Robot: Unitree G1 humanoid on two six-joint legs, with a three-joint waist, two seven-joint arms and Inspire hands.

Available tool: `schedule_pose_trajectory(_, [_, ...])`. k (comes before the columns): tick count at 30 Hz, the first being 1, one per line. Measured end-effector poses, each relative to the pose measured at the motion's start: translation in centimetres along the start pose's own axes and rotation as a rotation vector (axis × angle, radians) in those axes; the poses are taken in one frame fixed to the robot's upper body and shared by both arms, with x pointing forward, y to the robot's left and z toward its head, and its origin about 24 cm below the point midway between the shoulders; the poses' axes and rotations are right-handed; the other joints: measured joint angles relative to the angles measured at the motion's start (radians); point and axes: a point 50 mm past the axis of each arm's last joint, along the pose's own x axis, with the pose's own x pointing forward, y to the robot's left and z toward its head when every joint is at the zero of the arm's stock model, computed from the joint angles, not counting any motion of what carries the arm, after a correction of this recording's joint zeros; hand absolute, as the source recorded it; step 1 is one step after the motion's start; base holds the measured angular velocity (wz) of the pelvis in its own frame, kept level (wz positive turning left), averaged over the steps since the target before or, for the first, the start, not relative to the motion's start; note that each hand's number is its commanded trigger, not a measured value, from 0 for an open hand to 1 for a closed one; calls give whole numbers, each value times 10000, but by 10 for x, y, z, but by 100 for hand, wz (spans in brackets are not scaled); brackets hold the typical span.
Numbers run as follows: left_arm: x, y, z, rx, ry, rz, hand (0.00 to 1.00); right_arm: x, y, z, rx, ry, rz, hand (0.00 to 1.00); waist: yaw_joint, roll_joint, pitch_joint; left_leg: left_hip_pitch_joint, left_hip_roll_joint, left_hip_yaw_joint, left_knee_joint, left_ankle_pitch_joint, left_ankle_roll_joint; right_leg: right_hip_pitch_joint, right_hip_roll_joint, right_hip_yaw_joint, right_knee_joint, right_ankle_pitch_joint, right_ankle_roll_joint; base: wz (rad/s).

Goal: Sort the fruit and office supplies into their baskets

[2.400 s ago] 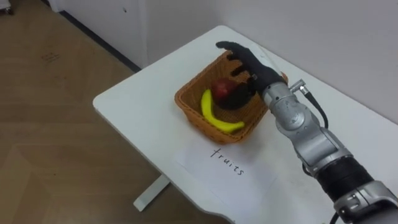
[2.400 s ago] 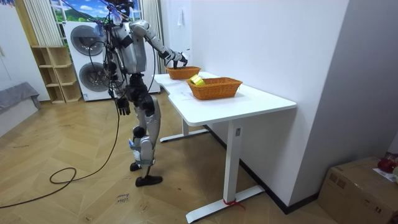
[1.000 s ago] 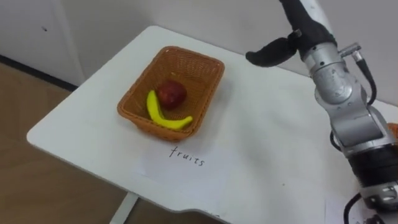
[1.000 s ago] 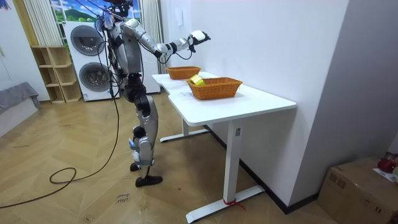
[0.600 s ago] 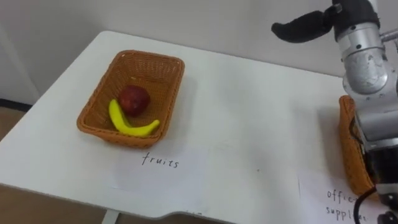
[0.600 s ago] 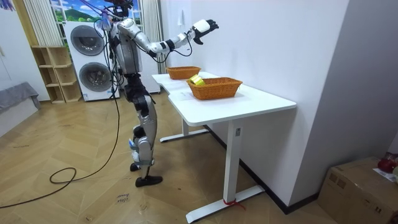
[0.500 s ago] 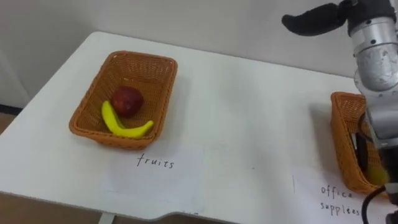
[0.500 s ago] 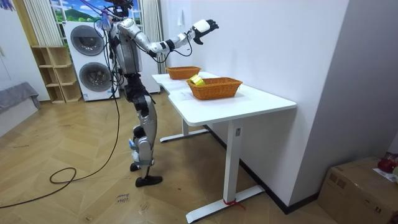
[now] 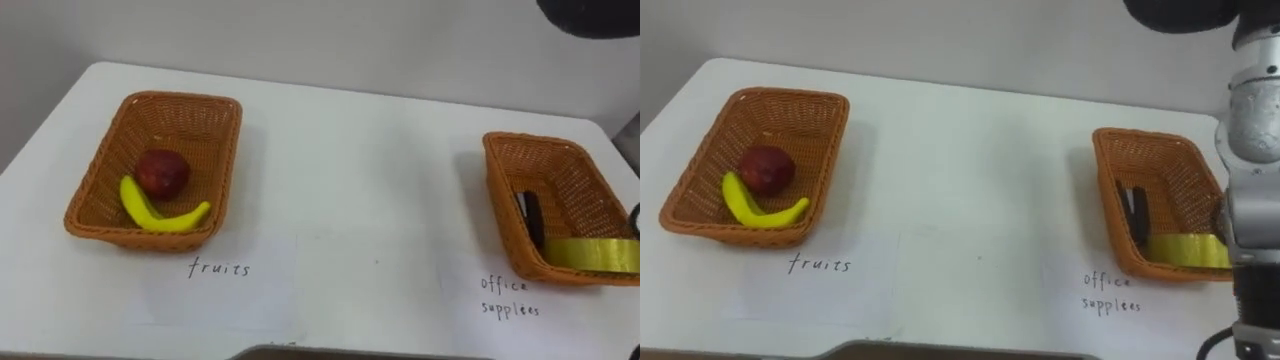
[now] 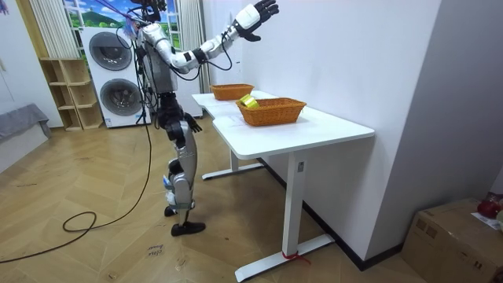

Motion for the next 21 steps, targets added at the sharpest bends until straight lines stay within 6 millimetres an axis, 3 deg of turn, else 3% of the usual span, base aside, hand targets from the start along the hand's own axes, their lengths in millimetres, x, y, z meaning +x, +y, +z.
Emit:
schedule_pose_trajectory(9, [-5,4,-24,-74,594,173,0,-11,-43,-20,1387,973,-2853,0,-280,25,9,85,176,328,-35,-74,-117,-52,188,196,-15,44,-71,-11])
schedule_pose_trajectory(14, [-14,-3,-39,20,943,-23,0,-30,-64,-40,2259,1848,-4218,0,-489,99,18,163,235,444,-41,-147,-154,-48,243,253,-14,44,-71,-7])
schedule_pose_trajectory(21, [-16,-6,-41,-14,985,-85,0,-62,-84,-67,2760,3329,-5395,0,-659,161,20,189,259,511,-102,-166,-171,-39,278,353,-14,43,-74,-3])
